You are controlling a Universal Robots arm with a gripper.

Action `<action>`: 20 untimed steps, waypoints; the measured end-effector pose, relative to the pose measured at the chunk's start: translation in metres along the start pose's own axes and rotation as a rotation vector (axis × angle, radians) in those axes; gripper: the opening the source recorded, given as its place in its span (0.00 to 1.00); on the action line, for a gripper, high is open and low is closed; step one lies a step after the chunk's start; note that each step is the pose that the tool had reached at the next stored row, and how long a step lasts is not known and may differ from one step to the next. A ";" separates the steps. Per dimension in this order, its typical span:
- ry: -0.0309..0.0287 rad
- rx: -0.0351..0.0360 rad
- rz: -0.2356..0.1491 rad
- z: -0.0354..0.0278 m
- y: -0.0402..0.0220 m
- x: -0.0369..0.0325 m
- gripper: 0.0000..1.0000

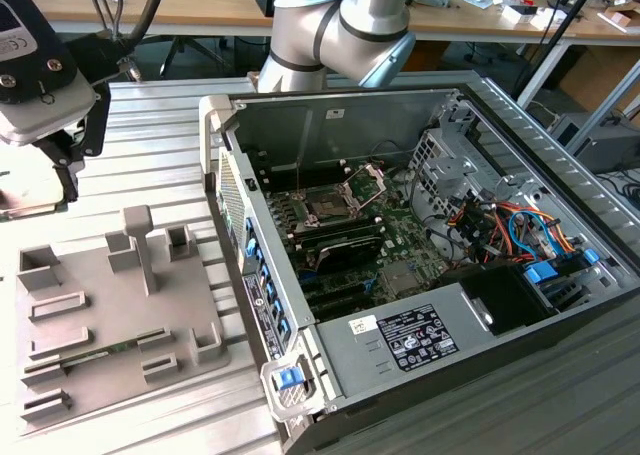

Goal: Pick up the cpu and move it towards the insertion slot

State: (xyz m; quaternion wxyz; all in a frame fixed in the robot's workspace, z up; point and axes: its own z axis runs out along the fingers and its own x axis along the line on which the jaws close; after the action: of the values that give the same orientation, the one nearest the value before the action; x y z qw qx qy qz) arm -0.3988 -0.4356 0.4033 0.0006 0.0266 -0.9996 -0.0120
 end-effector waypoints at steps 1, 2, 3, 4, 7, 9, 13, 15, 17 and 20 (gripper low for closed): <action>0.0001 0.0000 0.000 0.0000 0.0000 -0.0007 0.55; 0.0000 -0.0001 0.000 0.0000 -0.0001 -0.0021 0.55; 0.0000 0.0000 0.000 0.0000 -0.0002 -0.0029 0.55; 0.0001 0.0000 0.000 0.0000 -0.0002 -0.0036 0.55; 0.0000 0.0000 0.000 0.0000 -0.0004 -0.0068 0.55; 0.0000 0.0000 0.000 0.0000 -0.0005 -0.0094 0.55; 0.0000 -0.0001 0.000 0.0000 -0.0007 -0.0134 0.55; 0.0001 0.0000 0.000 -0.0001 -0.0008 -0.0152 0.55; 0.0000 0.0000 0.000 0.0000 -0.0009 -0.0171 0.55; 0.0001 0.0000 0.000 -0.0001 -0.0011 -0.0201 0.55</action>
State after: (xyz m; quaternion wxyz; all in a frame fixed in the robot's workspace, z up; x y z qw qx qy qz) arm -0.3787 -0.4356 0.4033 0.0006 0.0266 -0.9996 -0.0121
